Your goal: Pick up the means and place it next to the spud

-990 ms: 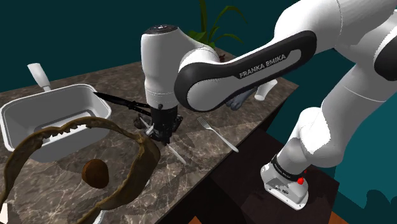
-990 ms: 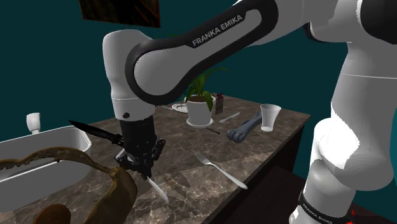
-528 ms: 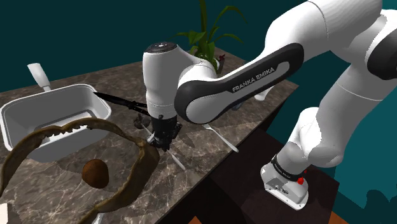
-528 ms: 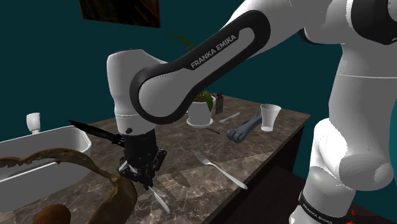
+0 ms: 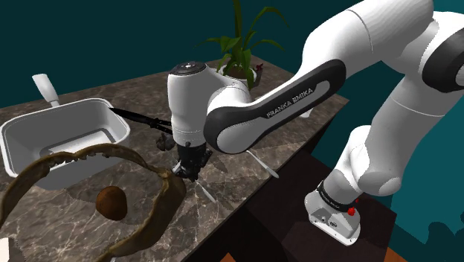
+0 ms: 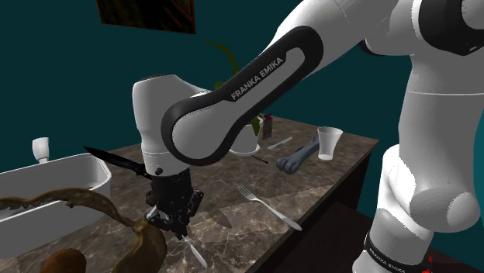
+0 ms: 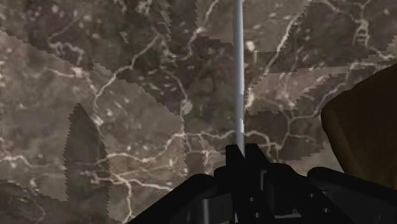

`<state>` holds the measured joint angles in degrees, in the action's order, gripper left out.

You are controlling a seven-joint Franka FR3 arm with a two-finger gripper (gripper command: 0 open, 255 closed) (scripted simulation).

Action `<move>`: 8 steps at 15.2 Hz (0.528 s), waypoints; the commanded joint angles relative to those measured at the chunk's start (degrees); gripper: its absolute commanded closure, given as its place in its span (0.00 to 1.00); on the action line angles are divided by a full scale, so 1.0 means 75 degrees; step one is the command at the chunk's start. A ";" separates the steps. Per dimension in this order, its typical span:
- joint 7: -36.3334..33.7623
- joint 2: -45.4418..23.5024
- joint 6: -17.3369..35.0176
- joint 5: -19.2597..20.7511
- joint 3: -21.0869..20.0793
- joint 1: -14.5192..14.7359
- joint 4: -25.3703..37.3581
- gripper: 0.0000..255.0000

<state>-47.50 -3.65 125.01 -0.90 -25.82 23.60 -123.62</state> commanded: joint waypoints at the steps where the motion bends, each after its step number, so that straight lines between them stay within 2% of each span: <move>1: 0.0000 -0.0001 0.0006 -0.0001 -0.0003 0.0003 -0.0001 1.00; 3: 0.0000 -0.0001 0.0006 -0.0001 -0.0002 0.0003 -0.0001 1.00; 4: 0.0000 -0.0001 0.0006 -0.0001 -0.0002 0.0003 -0.0001 0.00; 8: 0.0000 0.0002 0.0009 -0.0003 -0.0003 0.0003 -0.0007 0.00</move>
<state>-47.48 -3.66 125.00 -0.89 -25.84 23.62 -123.72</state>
